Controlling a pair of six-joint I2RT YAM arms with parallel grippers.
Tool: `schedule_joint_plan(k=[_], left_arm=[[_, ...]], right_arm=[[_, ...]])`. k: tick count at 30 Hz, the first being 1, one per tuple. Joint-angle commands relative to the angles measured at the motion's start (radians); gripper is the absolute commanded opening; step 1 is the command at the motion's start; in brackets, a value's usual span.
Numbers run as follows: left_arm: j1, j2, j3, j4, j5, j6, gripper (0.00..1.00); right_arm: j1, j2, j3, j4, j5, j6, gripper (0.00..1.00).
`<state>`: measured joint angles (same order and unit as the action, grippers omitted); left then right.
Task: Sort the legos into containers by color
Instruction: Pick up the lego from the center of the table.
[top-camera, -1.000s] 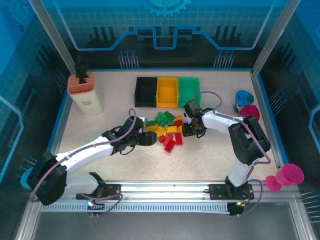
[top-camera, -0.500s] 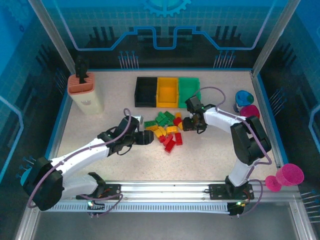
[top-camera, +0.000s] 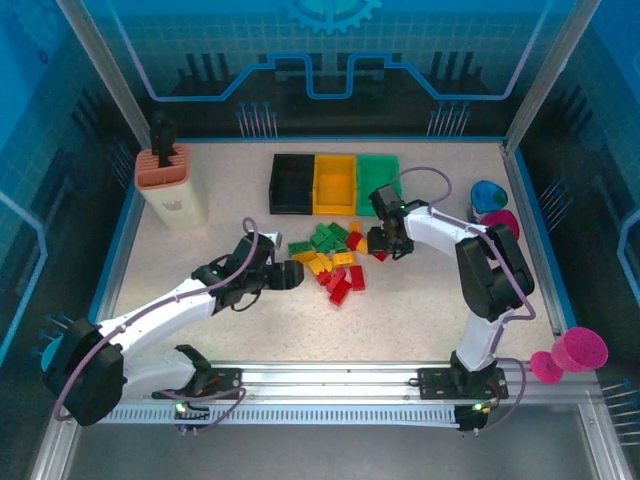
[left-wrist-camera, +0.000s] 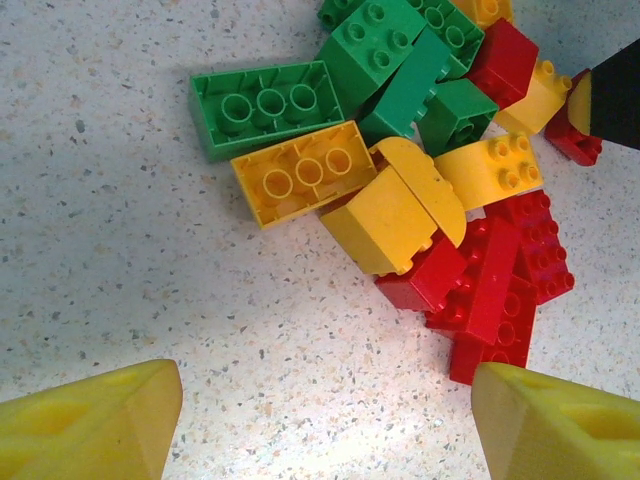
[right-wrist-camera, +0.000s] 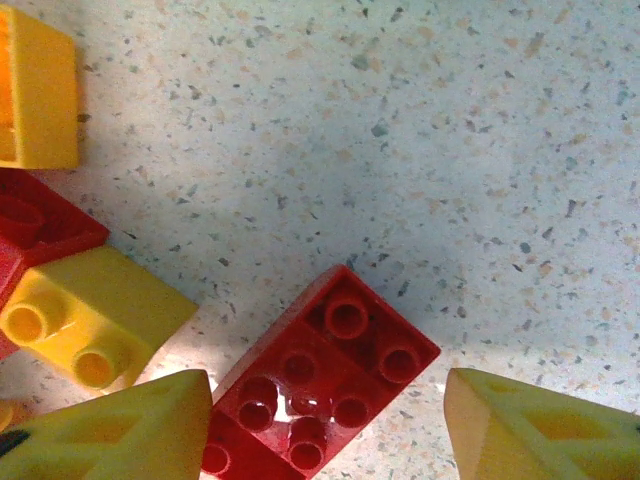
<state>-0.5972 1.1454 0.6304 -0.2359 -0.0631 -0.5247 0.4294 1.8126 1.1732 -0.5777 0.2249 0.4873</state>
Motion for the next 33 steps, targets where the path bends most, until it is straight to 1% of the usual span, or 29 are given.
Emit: schedule_joint_plan(k=[1, 5, 11, 16, 25, 29, 33], left_arm=[[0.011, -0.025, -0.018, -0.005, -0.011, 0.003, 0.77], [0.013, -0.027, -0.017, -0.002, -0.009, 0.007, 0.77], [0.016, -0.026, -0.021, 0.003, -0.012, 0.009, 0.77], [0.018, -0.029, -0.028, 0.009, -0.008, 0.006, 0.77], [0.022, -0.032, -0.043, 0.030, -0.002, -0.002, 0.77], [0.023, -0.034, -0.037, 0.020, -0.004, 0.002, 0.77], [0.025, -0.048, -0.040, 0.015, -0.014, 0.001, 0.77]], right_arm=[[-0.011, 0.023, 0.035, -0.040, 0.027, 0.026, 0.65], [-0.011, 0.057, 0.053, -0.044, 0.017, 0.031, 0.65], [-0.009, 0.072, 0.056, -0.036, -0.007, 0.037, 0.63], [-0.008, 0.049, 0.019, -0.032, -0.017, 0.042, 0.61], [0.006, 0.000, -0.060, -0.007, 0.009, 0.083, 0.60], [0.021, -0.012, -0.048, -0.013, 0.030, 0.087, 0.55], [0.029, -0.012, -0.025, -0.038, 0.049, 0.080, 0.44]])
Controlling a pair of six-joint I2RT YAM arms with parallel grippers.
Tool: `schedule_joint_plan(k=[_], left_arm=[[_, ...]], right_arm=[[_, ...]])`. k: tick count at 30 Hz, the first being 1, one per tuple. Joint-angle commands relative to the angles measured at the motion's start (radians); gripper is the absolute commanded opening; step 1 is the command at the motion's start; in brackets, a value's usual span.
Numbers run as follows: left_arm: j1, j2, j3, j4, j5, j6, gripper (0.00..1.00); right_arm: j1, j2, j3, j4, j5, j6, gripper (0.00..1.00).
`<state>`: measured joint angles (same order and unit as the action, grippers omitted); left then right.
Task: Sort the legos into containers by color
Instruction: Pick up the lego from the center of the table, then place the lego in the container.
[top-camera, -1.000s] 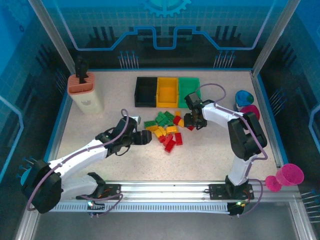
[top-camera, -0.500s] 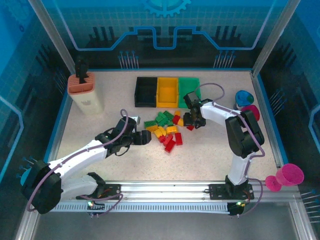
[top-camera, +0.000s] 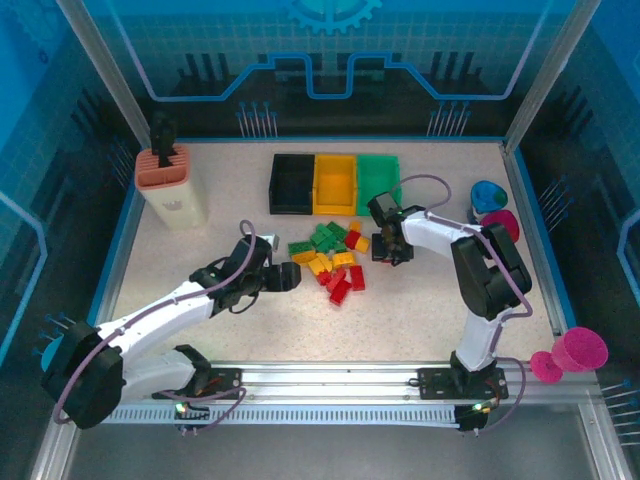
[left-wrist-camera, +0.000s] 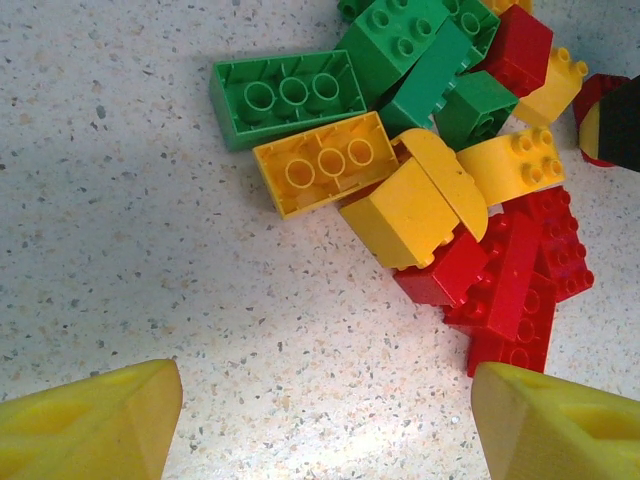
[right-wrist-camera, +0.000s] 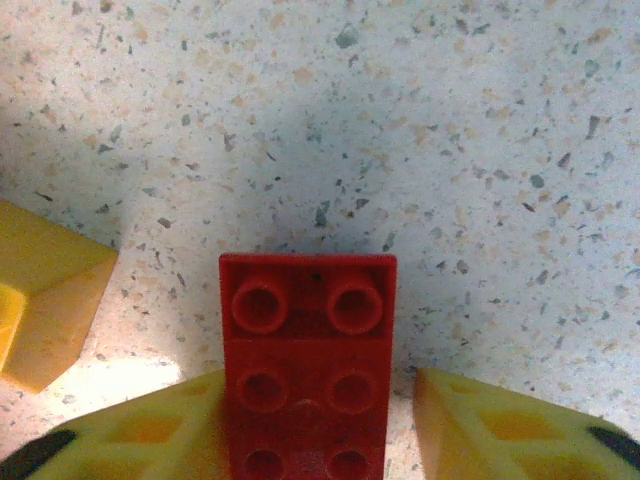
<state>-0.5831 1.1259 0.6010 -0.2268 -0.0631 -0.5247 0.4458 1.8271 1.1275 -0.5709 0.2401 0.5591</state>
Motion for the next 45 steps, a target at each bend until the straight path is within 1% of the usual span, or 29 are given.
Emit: schedule_joint_plan(k=[1, 4, 6, 11, 13, 17, 22, 27, 36, 41, 45], left_arm=[[0.012, -0.032, -0.013, 0.006, -0.015, -0.001, 0.77], [0.015, -0.043, -0.021, 0.006, -0.018, -0.001, 0.77], [0.018, -0.051, -0.023, 0.003, -0.023, -0.001, 0.77], [0.031, -0.082, -0.029, -0.008, -0.037, -0.004, 0.77], [0.039, -0.098, -0.032, -0.014, -0.038, -0.013, 0.77], [0.046, -0.133, -0.032, -0.028, -0.041, -0.021, 0.76], [0.047, -0.165, -0.033, -0.076, -0.060, -0.017, 0.76], [0.047, -0.206, -0.044, -0.106, -0.071, -0.023, 0.75], [0.046, -0.292, -0.041, -0.164, -0.065, -0.028, 0.74], [0.046, -0.341, -0.040, -0.191, -0.064, -0.032, 0.74], [0.046, -0.372, -0.040, -0.204, -0.065, -0.035, 0.74]], right_arm=[[0.017, -0.028, 0.026, -0.052, 0.042, 0.006, 0.42], [0.030, -0.047, 0.034, -0.067, 0.066, 0.005, 0.35], [0.042, -0.062, 0.045, -0.080, 0.082, -0.002, 0.33], [0.087, -0.099, 0.132, -0.105, 0.105, -0.043, 0.32], [0.111, -0.109, 0.177, -0.072, 0.062, -0.086, 0.32], [0.132, -0.092, 0.262, 0.010, -0.069, -0.130, 0.32], [0.144, 0.010, 0.427, 0.014, -0.178, -0.169, 0.30], [0.160, 0.148, 0.614, -0.014, -0.240, -0.191, 0.30], [0.172, 0.396, 0.930, -0.062, -0.316, -0.185, 0.30], [0.176, 0.520, 1.076, -0.085, -0.342, -0.177, 0.30], [0.177, 0.593, 1.153, -0.085, -0.353, -0.162, 0.30]])
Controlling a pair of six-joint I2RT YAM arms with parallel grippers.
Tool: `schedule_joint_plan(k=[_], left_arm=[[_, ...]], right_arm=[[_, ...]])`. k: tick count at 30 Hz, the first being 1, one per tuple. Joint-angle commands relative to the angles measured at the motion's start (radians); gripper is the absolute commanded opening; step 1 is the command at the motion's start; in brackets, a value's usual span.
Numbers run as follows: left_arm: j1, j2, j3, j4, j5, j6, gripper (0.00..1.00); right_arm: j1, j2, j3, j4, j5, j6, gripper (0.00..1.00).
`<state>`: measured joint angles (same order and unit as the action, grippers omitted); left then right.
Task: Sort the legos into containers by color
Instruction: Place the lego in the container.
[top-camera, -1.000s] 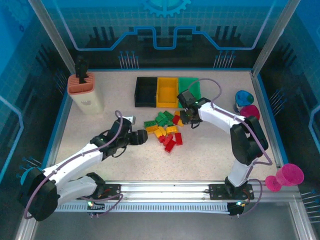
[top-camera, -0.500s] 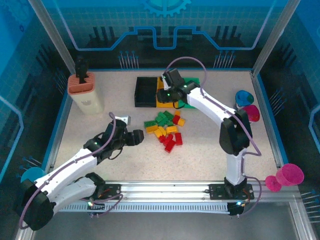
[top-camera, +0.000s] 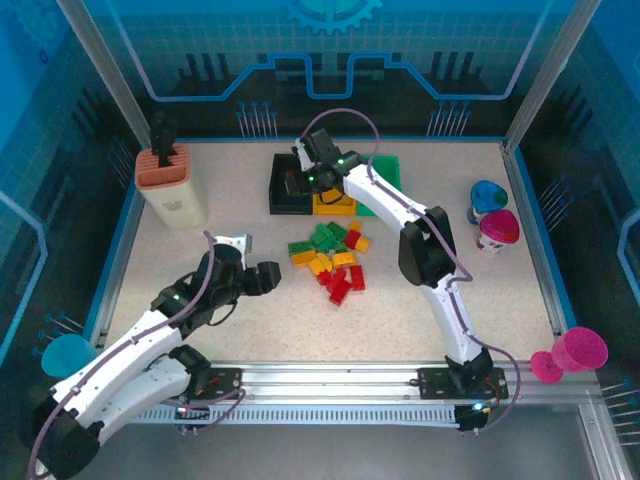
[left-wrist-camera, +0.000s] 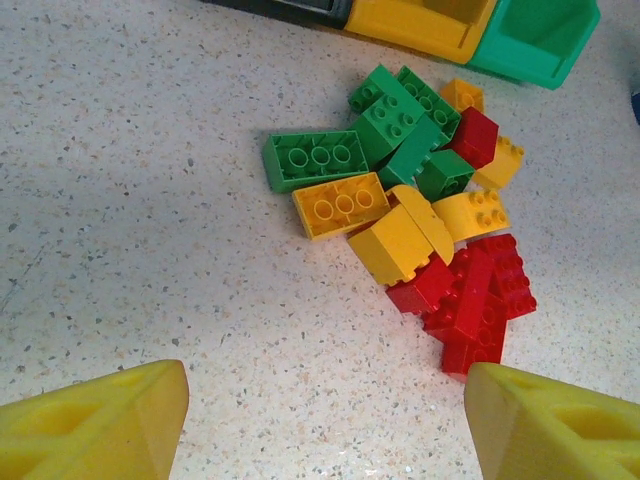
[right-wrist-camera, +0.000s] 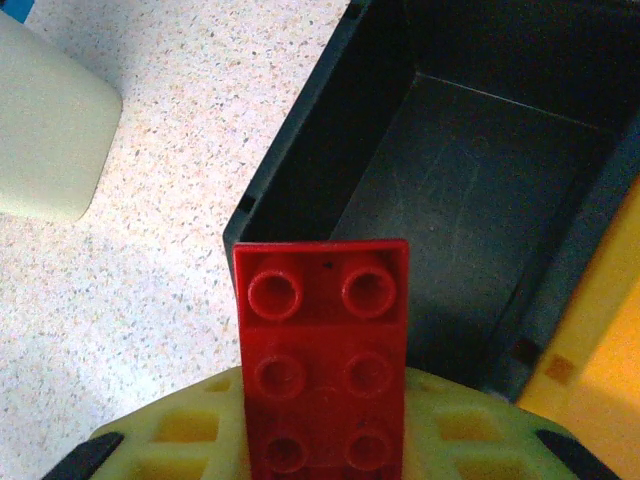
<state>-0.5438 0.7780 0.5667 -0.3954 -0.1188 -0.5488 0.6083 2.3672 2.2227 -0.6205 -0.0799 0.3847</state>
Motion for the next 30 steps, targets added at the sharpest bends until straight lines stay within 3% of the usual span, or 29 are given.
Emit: schedule_joint_plan(k=[1, 13, 21, 27, 30], left_arm=[[0.007, -0.029, -0.004, -0.038, -0.009, -0.014, 0.74], [0.006, -0.042, 0.029, -0.057, -0.024, -0.004, 0.73], [0.005, -0.042, 0.042, -0.058, -0.021, -0.005, 0.73], [0.006, -0.040, 0.058, -0.065, -0.021, -0.005, 0.72], [-0.002, -0.035, 0.073, -0.076, -0.018, -0.004, 0.71]], right_arm=[[0.015, 0.065, 0.072, -0.035, -0.037, 0.017, 0.30], [0.017, 0.166, 0.162, 0.015, -0.028, 0.058, 0.32], [0.022, 0.162, 0.177, 0.022, 0.047, 0.045, 0.38], [0.024, 0.178, 0.230, 0.012, 0.081, 0.039, 0.57], [0.026, 0.161, 0.237, 0.000, 0.088, 0.039, 0.60]])
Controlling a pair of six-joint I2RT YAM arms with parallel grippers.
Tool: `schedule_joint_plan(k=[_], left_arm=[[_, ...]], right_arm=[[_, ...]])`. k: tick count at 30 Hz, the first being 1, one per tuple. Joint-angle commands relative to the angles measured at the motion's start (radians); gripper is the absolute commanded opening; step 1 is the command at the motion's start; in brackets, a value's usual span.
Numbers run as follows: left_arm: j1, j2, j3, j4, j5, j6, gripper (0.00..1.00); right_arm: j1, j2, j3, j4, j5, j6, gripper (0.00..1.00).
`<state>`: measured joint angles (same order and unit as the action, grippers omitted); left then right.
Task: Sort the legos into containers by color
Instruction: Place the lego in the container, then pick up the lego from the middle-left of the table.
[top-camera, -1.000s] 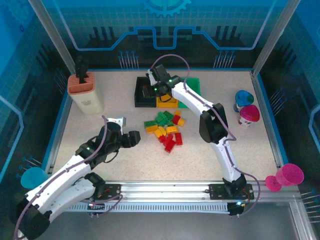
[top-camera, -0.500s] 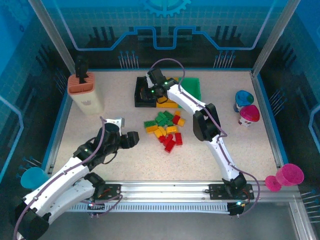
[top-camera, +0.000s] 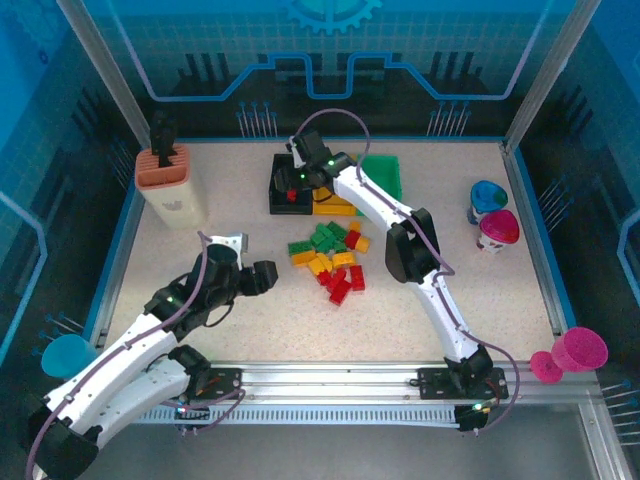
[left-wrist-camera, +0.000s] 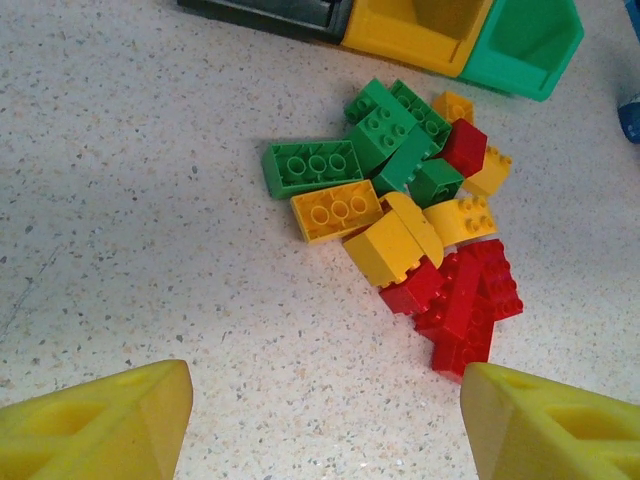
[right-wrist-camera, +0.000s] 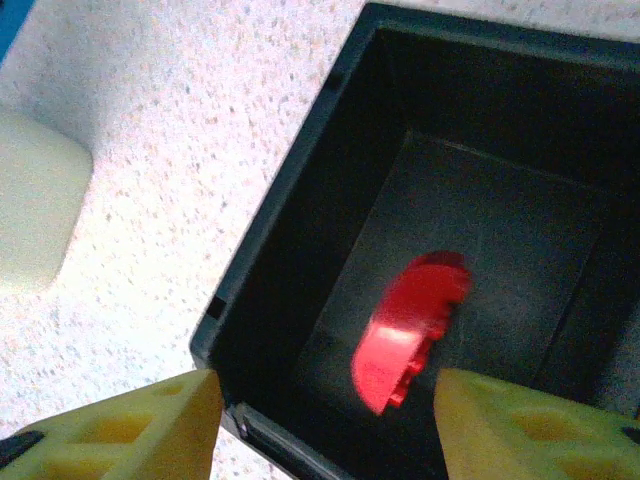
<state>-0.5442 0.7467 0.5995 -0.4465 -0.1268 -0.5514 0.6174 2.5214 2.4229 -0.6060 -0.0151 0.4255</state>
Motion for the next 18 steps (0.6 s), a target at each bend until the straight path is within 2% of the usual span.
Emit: schedule_joint_plan(k=[1, 5, 11, 18], left_arm=[[-0.008, 0.001, 0.048, -0.032, -0.012, 0.003, 0.71], [-0.077, 0.035, 0.083, -0.053, -0.043, 0.039, 0.72], [-0.213, 0.175, 0.117, 0.005, -0.049, 0.067, 0.71], [-0.308, 0.387, 0.170, 0.062, 0.008, 0.087, 0.70]], right_arm=[[0.019, -0.010, 0.031, -0.019, 0.023, -0.002, 0.60], [0.034, -0.148, -0.095, 0.005, 0.043, -0.019, 0.60], [0.031, -0.509, -0.512, 0.183, 0.094, -0.031, 0.61], [-0.056, -0.935, -1.021, 0.310, 0.123, 0.003, 0.65]])
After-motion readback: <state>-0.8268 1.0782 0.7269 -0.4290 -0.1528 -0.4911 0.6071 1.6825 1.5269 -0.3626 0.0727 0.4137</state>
